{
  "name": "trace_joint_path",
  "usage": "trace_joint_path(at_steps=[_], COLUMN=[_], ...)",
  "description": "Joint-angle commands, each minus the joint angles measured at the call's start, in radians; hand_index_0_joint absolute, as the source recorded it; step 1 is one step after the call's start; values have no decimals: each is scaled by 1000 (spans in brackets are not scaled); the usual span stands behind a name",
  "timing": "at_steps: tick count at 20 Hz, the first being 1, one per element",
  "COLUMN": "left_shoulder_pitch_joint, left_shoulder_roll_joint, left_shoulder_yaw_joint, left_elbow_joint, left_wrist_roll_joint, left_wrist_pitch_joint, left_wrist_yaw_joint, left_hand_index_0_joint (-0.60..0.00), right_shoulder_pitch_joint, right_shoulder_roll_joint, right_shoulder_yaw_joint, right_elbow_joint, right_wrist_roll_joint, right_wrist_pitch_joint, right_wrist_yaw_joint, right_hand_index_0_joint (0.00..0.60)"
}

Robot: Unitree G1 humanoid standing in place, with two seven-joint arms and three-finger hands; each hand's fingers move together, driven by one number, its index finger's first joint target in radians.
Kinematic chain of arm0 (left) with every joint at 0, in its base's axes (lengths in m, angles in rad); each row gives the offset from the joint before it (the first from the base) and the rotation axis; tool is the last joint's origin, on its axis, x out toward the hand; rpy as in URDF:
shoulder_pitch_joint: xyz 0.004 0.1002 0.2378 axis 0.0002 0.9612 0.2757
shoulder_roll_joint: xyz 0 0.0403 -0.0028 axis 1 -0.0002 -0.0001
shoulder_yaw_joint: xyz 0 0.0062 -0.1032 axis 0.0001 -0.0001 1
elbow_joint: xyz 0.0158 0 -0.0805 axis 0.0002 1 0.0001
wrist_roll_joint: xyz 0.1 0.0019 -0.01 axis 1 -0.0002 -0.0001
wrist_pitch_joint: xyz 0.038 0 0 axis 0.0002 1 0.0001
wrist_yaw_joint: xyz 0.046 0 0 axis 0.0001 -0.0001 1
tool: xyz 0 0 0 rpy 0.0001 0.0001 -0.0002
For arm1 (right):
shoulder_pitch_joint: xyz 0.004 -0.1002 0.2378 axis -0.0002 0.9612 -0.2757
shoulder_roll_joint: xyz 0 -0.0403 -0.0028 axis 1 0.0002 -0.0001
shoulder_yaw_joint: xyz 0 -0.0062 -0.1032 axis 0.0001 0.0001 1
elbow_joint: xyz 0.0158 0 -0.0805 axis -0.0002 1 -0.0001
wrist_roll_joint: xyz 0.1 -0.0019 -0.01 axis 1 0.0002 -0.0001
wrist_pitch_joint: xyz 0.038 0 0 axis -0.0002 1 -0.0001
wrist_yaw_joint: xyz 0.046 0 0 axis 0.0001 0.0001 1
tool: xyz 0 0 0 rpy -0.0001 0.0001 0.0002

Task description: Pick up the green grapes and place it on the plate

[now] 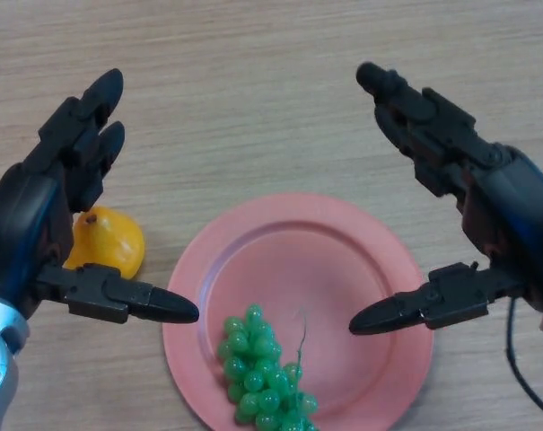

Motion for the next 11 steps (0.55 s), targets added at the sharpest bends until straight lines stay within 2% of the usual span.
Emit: trace_joint_path(at_steps=[1,2,4,6,11], left_shoulder_pitch_joint=[-43,-52,-55,-55,-71], left_shoulder_roll_joint=[56,66,63,66,62], left_shoulder_yaw_joint=[71,80,86,94,81], left_elbow_joint=[-74,-72,-42,-41,-8], left_wrist_roll_joint=[-13,0,29,28,53], left_wrist_pitch_joint=[-53,-59,-150,-168,-299], left_wrist_yaw_joint=[13,1,15,23,77], left_hand_index_0_joint=[0,0,0,0,0], right_shoulder_pitch_joint=[-33,-28,-32,-39,-33], right_shoulder_roll_joint=[-25,-24,-24,-28,-31], right_shoulder_yaw_joint=[-65,-64,-60,-69,-79], right_elbow_joint=[-41,-37,-36,-43,-49], right_wrist_roll_joint=[61,72,84,96,103], right_wrist_pitch_joint=[-138,-140,-129,-113,-119], right_wrist_yaw_joint=[-17,-21,-20,-17,-25], right_hand_index_0_joint=[0,0,0,0,0])
